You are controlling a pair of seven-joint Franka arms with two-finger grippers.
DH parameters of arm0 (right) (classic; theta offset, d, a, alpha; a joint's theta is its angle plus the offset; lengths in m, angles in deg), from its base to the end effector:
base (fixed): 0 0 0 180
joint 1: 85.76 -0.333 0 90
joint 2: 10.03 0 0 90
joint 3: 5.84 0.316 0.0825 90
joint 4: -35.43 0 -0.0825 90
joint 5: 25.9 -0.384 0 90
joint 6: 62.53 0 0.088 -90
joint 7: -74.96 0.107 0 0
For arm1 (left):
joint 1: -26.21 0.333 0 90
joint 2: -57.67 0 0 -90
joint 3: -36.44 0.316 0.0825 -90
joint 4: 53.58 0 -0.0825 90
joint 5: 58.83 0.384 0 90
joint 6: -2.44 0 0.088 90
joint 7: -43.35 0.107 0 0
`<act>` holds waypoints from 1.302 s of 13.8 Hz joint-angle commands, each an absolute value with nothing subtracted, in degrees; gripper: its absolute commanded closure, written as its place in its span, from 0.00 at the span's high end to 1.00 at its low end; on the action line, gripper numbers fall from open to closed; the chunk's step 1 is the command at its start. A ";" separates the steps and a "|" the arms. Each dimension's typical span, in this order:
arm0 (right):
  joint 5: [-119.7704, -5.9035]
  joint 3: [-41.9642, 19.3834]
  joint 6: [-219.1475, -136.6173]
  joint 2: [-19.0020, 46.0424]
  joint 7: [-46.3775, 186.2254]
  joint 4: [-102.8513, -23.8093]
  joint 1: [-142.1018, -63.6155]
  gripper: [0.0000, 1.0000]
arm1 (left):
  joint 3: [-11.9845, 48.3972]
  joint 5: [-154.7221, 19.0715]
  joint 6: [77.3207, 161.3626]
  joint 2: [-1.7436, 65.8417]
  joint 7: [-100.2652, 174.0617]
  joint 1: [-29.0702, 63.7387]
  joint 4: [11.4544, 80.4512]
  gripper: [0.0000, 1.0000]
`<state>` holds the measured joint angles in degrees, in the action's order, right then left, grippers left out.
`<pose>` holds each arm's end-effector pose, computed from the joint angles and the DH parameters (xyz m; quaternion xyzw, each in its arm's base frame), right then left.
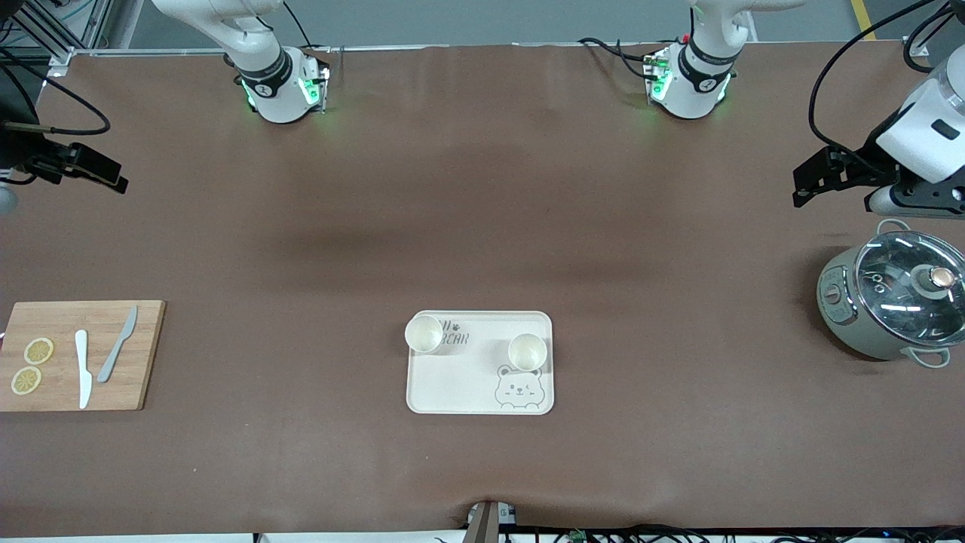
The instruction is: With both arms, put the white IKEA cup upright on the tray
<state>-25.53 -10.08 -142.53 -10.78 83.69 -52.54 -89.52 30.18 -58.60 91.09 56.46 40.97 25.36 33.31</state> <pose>0.5317 -0.0055 0.6339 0.9948 -0.0805 -0.0626 0.0072 0.5550 -0.0681 0.6363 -0.9991 0.0412 -0.0049 0.0004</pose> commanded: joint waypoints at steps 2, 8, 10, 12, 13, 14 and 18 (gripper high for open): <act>-24.50 -9.00 -140.31 -10.12 84.18 -50.79 -89.01 1.00 | 30.20 -58.13 89.72 57.41 41.50 25.94 33.43 1.00; -25.11 -9.18 -139.96 -9.94 84.27 -50.88 -88.75 1.00 | 30.29 -58.13 89.72 56.53 41.85 26.55 32.81 1.00; -25.20 -9.18 -139.96 -9.94 84.27 -50.88 -88.57 1.00 | 30.29 -57.95 89.72 56.70 41.85 27.26 32.73 1.00; -25.20 -9.18 -139.87 -9.94 84.27 -51.06 -88.57 1.00 | 30.29 -58.48 89.19 56.79 41.77 27.35 31.15 1.00; -25.20 -9.27 -139.78 -9.94 84.36 -51.06 -88.49 1.00 | 30.20 -58.22 88.58 56.79 41.77 27.26 30.88 1.00; -25.20 -9.27 -139.69 -9.94 84.36 -51.14 -88.48 1.00 | 30.29 -58.04 88.58 56.70 41.77 27.18 30.88 1.00; -25.20 -9.36 -139.78 -9.94 84.27 -51.23 -88.75 1.00 | 30.29 -57.87 88.49 56.44 41.77 27.18 30.97 1.00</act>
<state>-25.53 -10.00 -140.57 -10.46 83.76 -52.36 -89.47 30.52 -58.57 89.74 56.46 41.00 27.02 31.70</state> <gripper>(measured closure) 0.000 0.000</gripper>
